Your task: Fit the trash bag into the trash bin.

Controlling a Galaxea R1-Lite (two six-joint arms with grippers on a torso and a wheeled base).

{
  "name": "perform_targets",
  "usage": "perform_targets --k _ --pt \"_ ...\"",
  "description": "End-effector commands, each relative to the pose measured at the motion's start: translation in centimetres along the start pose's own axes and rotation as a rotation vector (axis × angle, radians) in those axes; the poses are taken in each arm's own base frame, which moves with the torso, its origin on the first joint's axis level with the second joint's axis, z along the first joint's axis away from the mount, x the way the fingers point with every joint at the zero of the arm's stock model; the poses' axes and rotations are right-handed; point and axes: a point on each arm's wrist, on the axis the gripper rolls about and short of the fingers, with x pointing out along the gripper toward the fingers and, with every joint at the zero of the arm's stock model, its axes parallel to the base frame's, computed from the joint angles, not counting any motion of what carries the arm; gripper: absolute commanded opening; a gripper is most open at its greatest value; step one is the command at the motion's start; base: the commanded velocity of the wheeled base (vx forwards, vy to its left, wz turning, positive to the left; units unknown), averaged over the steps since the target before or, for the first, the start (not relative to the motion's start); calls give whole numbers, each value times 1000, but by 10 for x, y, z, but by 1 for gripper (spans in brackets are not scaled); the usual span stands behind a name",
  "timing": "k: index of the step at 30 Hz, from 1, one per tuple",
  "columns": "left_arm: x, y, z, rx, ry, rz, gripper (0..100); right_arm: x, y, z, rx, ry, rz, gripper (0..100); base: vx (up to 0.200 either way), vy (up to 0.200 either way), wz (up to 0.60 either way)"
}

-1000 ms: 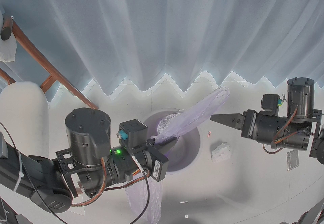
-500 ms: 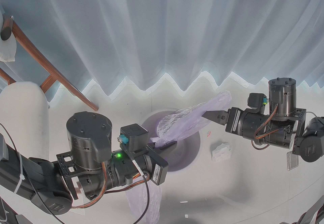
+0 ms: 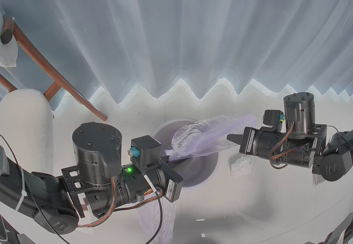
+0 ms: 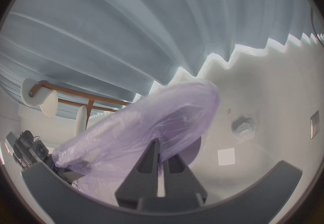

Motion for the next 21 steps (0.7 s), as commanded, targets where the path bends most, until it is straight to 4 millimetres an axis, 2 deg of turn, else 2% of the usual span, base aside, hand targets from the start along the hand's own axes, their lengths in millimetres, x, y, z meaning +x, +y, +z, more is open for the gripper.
perform_targets --k 1,4,10,11,16,21 --pt "-2 0 -3 0 10 0 0 8 0 1 -9 -5 4 0 0 0 0" --pt "-3 0 -7 -2 24 2 0 9 -1 2 -49 -34 13 0 0 0 0" --pt "-2 0 -14 7 51 -1 0 7 -19 5 -173 -69 -24 0 0 0 0" --pt "-2 0 -14 9 51 -1 100 7 -19 5 -174 -70 -23 0 0 0 0" --pt "-6 0 -12 16 34 0 100 2 -23 6 -180 -87 -31 0 0 0 0" --pt "-25 4 -13 1 32 15 100 -1 -28 6 -175 -89 -44 0 0 0 0"
